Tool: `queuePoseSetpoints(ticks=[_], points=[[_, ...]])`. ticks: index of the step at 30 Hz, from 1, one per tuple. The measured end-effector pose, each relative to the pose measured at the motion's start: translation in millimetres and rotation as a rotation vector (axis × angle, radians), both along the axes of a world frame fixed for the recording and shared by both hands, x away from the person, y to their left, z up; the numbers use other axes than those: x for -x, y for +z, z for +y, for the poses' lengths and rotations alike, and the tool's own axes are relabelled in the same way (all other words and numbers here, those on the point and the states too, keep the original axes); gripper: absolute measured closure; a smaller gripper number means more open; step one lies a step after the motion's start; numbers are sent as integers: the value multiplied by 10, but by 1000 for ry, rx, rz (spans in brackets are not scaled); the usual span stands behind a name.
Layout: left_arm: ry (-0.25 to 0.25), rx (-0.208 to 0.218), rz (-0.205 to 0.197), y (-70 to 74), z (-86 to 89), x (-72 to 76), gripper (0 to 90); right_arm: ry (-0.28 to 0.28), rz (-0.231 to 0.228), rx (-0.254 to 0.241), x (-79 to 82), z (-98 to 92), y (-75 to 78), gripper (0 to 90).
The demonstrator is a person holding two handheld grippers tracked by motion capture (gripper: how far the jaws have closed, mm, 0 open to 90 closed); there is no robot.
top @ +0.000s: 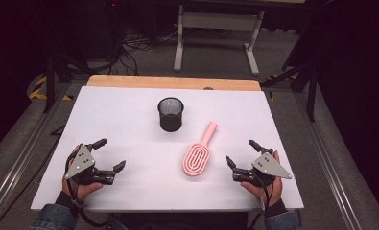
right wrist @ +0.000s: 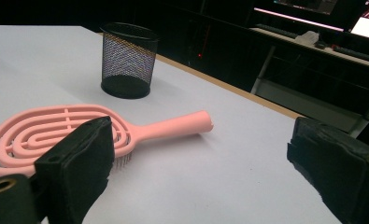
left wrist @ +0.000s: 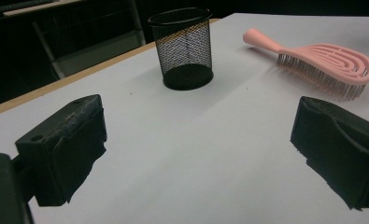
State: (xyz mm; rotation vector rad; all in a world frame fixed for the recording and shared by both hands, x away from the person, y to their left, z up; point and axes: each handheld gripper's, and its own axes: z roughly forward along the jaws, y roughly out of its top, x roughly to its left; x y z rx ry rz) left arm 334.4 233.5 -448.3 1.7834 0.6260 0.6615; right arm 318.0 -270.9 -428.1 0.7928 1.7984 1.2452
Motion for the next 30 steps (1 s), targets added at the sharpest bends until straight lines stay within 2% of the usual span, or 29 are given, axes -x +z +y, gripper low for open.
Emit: queuePoseSetpoints(ticks=[9,11,14,19,24,25,27,28,30], points=[[0,-1,5,-15,33,10,47,-3,-3,-5,-30,23,30,78],[-4,8,4,-7,32,14,48,-4,-3,7,-39,47,34,84],[-9,-3,3,-16,16,15,48,-5,-3,17,-52,60,37,86],[-3,-9,7,-18,25,25,48,-7,3,1,-121,63,73,102],[2,-11,13,-35,32,41,49,23,20,12,-219,114,120,135],[5,-11,14,-34,40,46,50,24,18,10,-246,124,130,148],[14,-12,15,-33,52,49,53,30,25,9,-317,139,161,231],[16,-13,17,-36,53,48,55,34,28,23,-354,151,180,259],[20,-13,25,-41,50,45,57,19,13,53,-427,172,214,386]])
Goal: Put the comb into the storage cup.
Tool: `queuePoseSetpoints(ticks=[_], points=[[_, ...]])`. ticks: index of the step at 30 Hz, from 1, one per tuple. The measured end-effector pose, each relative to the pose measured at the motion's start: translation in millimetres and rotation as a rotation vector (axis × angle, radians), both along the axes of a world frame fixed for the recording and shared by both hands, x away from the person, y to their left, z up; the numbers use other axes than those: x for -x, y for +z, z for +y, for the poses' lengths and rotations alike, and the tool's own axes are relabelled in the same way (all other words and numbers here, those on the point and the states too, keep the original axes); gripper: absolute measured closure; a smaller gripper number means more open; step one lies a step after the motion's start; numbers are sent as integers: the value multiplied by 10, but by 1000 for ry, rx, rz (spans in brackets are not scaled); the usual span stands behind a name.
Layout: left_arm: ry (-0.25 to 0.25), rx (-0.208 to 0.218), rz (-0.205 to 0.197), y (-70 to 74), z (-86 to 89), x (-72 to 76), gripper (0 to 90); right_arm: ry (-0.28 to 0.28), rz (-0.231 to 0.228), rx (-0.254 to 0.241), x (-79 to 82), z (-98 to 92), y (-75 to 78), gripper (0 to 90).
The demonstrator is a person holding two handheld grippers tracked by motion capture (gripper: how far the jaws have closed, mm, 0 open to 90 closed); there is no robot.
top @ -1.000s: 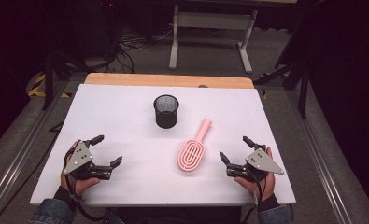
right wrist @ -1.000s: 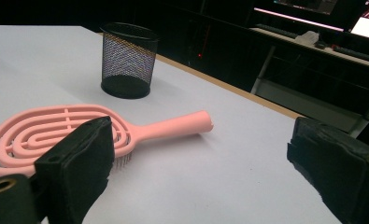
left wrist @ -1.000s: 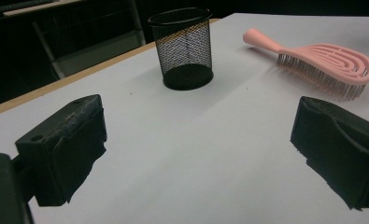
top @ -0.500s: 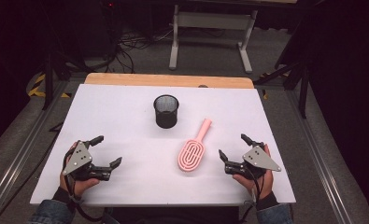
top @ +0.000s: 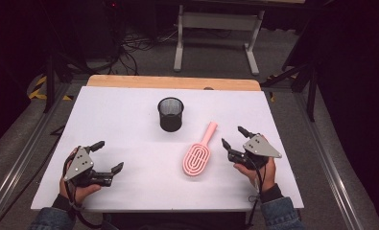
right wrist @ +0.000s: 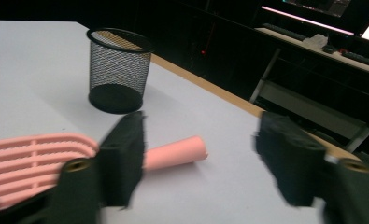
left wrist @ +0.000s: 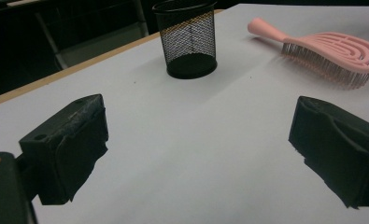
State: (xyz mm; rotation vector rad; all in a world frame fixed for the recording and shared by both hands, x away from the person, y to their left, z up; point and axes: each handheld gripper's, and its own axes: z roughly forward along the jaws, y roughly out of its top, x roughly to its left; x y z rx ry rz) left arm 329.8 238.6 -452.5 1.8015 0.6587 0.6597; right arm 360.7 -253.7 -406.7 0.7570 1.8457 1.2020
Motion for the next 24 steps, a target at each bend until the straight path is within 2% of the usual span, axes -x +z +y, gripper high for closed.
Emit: queuePoseSetpoints(ticks=[7,8,11,13,15,16,20,22,24], points=[[-4,-7,-1,-4,-5,-2,61,18,78,13,-336,72,30,708],[-5,-6,0,-4,-4,-1,62,35,96,8,-395,91,34,756],[-11,-3,0,-3,-2,5,62,46,119,14,-483,135,47,828],[-11,-2,-2,2,4,10,63,56,137,20,-559,188,45,854],[-11,2,-1,1,14,8,64,55,145,61,-614,242,33,886],[-10,7,0,-1,16,5,64,63,165,60,-671,282,20,898],[-9,0,-1,-3,8,3,65,75,185,57,-751,333,3,900],[-8,-4,-1,-4,5,8,69,74,189,83,-796,385,-6,900],[-5,0,-4,-2,4,11,70,76,211,107,-863,440,-26,900]])
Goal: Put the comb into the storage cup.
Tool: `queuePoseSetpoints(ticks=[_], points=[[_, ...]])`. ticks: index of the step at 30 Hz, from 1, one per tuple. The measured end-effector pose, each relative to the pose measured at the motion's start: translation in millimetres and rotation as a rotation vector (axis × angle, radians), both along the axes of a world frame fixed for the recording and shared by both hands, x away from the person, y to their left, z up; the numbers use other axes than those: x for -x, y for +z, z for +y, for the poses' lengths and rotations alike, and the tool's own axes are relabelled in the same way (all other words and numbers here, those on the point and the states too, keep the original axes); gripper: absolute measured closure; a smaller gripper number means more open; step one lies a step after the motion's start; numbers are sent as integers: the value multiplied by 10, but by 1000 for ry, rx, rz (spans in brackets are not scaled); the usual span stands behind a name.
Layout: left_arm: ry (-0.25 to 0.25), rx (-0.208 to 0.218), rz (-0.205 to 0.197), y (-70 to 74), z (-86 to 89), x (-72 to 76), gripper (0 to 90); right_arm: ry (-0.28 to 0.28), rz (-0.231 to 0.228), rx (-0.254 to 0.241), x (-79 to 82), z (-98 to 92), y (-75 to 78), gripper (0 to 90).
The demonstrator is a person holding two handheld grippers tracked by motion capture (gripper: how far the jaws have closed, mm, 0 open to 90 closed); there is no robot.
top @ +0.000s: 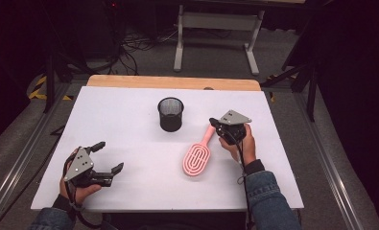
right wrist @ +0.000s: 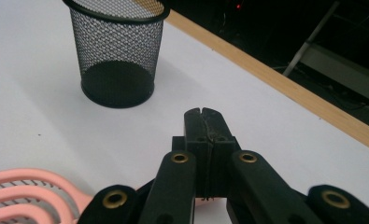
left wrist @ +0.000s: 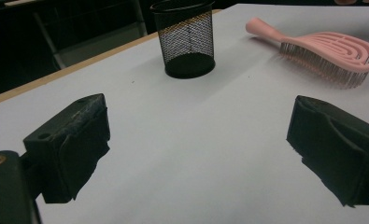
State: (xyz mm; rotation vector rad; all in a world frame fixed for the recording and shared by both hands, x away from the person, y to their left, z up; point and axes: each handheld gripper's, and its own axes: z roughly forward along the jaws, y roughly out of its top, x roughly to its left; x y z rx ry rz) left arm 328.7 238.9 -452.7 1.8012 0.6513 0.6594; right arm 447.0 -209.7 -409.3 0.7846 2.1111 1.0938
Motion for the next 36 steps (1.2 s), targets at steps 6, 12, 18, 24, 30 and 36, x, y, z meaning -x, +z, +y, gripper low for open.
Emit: queuePoseSetpoints(ticks=[6,12,18,24,30,36], points=[[22,5,-18,4,14,5,68,4,43,61,-160,137,-39,900],[28,17,-20,6,27,6,68,0,71,127,-263,265,-91,900],[27,26,-29,12,34,12,71,-50,122,167,-367,286,-183,900],[22,22,-25,5,32,11,73,-82,189,180,-432,228,-284,900],[20,24,-22,5,30,20,73,-88,232,218,-411,177,-369,900],[22,18,-18,-1,17,18,73,-73,256,235,-375,129,-404,900]])
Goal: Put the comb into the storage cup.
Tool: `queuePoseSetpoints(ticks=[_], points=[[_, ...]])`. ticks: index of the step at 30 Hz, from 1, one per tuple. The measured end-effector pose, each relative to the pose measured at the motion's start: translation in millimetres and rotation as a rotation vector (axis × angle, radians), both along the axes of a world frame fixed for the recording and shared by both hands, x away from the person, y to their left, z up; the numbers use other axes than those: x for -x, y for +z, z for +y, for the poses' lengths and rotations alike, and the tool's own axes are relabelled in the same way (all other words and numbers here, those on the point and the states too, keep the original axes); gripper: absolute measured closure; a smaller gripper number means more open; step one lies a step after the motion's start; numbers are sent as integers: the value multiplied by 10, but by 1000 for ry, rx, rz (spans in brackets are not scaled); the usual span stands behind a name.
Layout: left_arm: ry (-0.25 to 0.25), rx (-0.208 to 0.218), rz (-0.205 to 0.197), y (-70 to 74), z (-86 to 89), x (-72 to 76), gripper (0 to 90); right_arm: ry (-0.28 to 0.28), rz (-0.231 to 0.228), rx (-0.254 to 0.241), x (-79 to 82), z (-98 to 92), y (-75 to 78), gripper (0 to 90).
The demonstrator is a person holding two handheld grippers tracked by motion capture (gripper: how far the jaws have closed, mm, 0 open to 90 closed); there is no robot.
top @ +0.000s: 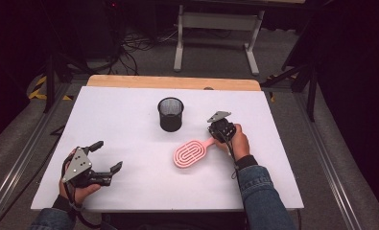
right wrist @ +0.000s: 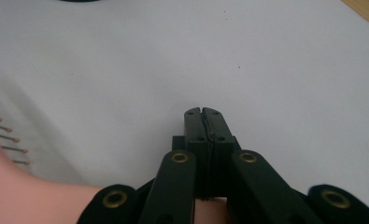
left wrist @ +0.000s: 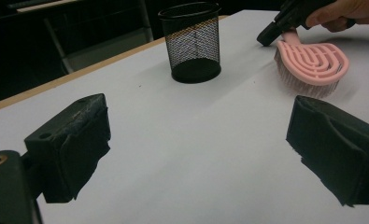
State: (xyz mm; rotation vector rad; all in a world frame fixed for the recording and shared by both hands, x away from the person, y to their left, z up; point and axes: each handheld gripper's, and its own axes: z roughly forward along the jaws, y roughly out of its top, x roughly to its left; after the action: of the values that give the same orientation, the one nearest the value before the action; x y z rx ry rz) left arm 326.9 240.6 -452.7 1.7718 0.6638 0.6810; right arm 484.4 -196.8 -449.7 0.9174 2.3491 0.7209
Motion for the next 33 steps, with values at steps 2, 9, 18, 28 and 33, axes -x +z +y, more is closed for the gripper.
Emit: queuePoseSetpoints(ticks=[2,9,18,28,33], points=[[1,-2,2,-2,-1,1,73,4,2,-7,19,-14,1,900],[2,-8,4,-5,4,2,74,20,26,-8,128,-57,32,900],[0,-14,8,-10,-11,0,74,34,77,-5,331,-118,52,900],[2,-20,8,-12,-9,3,75,43,115,-29,489,-140,63,899],[0,-23,2,-3,-6,7,74,43,120,-41,570,-175,57,896]])
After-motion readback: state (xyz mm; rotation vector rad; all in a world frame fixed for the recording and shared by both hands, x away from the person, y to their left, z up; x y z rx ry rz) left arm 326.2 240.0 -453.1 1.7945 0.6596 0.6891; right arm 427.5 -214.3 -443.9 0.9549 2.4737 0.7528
